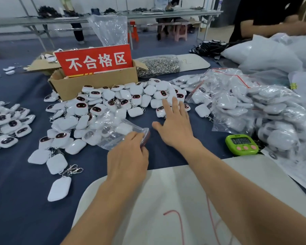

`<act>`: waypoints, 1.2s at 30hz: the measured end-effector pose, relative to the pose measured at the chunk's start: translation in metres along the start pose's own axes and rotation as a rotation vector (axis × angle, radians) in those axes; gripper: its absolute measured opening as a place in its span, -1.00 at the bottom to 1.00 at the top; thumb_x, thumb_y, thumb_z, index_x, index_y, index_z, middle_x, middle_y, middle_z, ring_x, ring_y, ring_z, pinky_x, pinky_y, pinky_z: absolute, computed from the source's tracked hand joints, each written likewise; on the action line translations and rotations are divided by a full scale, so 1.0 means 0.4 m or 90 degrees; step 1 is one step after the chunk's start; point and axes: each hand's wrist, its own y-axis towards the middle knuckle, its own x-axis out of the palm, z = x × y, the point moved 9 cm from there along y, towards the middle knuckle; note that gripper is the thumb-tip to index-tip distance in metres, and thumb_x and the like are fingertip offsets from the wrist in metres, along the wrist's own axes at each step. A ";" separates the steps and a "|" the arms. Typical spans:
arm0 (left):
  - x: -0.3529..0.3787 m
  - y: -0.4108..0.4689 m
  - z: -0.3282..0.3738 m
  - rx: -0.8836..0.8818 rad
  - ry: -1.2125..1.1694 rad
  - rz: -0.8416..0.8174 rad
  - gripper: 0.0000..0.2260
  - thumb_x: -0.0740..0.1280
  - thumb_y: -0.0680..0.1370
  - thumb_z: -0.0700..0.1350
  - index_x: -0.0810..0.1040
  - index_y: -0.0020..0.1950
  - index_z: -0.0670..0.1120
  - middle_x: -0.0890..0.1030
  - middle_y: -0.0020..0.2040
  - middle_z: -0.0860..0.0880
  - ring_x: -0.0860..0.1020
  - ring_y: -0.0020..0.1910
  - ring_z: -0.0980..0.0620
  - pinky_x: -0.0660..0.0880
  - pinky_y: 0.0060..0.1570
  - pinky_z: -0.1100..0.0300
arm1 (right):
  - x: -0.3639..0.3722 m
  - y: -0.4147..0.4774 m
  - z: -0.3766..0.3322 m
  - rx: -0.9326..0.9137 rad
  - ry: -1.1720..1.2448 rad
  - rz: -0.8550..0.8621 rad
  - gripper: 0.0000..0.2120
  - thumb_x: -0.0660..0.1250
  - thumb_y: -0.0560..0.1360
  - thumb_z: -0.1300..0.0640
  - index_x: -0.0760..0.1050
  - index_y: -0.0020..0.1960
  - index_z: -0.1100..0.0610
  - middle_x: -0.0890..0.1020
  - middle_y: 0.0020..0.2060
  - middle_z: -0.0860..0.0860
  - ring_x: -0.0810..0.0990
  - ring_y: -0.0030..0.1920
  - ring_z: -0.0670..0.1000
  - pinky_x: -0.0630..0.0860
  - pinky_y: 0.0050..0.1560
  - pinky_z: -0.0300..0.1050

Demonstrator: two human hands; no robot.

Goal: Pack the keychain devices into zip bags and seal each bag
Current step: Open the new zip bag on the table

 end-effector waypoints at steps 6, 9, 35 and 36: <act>-0.017 0.014 -0.034 -0.040 -0.040 0.059 -0.81 0.36 0.56 -0.07 0.57 0.15 0.13 0.61 0.03 0.14 0.42 -0.19 0.07 0.22 -0.31 0.15 | 0.000 0.032 -0.016 -0.082 -0.069 0.055 -0.57 0.18 0.66 0.00 0.42 0.49 0.09 0.51 0.42 0.09 0.25 0.54 0.14 0.00 0.57 0.04; -0.040 0.014 -0.023 -0.036 -0.053 0.101 -0.77 0.51 0.47 -0.08 0.65 0.09 0.15 0.67 -0.06 0.15 0.54 -0.24 0.02 0.17 -0.32 0.22 | -0.022 -0.010 -0.023 -0.098 0.002 0.074 -0.61 0.32 0.58 0.09 0.50 0.40 0.07 0.59 0.27 0.07 0.38 0.42 0.12 0.07 0.55 -0.02; 0.075 -0.027 0.065 -0.124 -0.785 -0.202 -0.73 0.30 0.68 -0.21 0.66 0.28 0.05 0.70 -0.27 -0.14 0.62 -0.38 -0.07 0.58 -0.33 0.11 | -0.072 -0.248 -0.013 0.069 0.750 -0.154 -0.74 0.31 0.39 0.21 0.72 0.00 0.16 0.66 -0.29 0.12 0.51 -0.30 0.03 0.42 -0.30 -0.20; 0.069 -0.027 0.064 -0.120 -0.797 -0.186 -0.74 0.32 0.67 -0.21 0.68 0.24 0.08 0.70 -0.28 -0.14 0.62 -0.39 -0.07 0.58 -0.36 0.13 | -0.070 -0.247 -0.013 0.075 0.760 -0.154 -0.74 0.32 0.38 0.20 0.72 -0.01 0.16 0.66 -0.27 0.13 0.51 -0.28 0.04 0.42 -0.29 -0.20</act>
